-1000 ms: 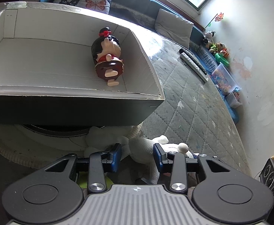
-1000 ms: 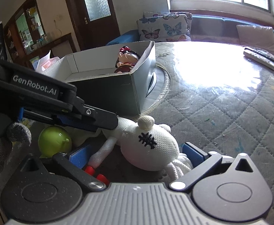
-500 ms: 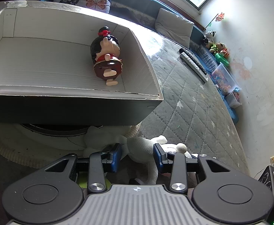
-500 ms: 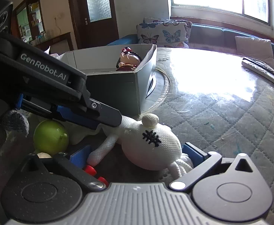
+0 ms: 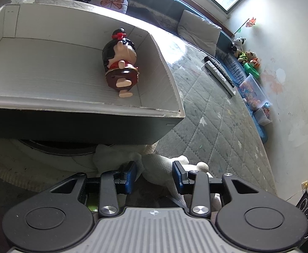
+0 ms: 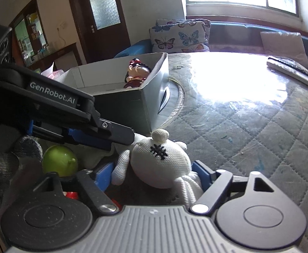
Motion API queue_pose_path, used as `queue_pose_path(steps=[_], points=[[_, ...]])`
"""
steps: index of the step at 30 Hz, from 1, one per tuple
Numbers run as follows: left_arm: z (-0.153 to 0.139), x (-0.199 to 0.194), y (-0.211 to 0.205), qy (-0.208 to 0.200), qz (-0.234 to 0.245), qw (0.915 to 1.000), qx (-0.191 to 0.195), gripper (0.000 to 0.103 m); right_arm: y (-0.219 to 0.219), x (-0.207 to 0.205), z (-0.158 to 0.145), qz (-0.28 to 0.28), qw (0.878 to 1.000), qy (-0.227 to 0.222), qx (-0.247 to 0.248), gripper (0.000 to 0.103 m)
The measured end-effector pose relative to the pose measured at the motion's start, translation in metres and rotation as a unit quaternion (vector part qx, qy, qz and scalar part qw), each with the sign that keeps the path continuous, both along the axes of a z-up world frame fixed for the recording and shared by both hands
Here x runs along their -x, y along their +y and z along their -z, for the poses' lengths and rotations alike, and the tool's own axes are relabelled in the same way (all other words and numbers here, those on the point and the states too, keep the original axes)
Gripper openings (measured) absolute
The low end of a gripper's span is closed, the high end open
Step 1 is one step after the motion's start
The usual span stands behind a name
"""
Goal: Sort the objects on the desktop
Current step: 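Grasp the white plush bunny between both grippers, then lift the bunny, carry it into the grey box and release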
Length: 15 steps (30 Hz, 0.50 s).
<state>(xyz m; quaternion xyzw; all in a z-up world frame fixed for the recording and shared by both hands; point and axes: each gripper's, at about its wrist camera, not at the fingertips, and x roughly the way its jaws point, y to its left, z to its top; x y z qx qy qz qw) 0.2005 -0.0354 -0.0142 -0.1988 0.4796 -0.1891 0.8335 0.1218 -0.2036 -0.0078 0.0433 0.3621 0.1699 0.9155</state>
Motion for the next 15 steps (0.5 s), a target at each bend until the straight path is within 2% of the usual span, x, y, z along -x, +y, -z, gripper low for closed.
queue_pose_path(steps=[4,8,13,15], points=[[0.003,-0.007,-0.003,0.008,-0.005,0.9999,0.014,0.040,-0.010,-0.004,0.000,0.011,1.000,0.003,-0.015,0.069],[0.005,-0.010,-0.004,0.013,-0.009,0.9996,0.023,0.040,-0.024,-0.009,0.002,0.027,0.997,0.019,-0.070,0.068],[0.007,-0.012,-0.006,0.005,-0.006,0.9997,0.023,0.040,-0.018,-0.006,0.001,0.027,0.999,0.007,-0.044,0.065],[0.006,-0.011,-0.007,0.000,-0.003,0.9998,0.020,0.036,-0.015,-0.004,0.000,0.025,0.999,0.002,-0.037,0.060]])
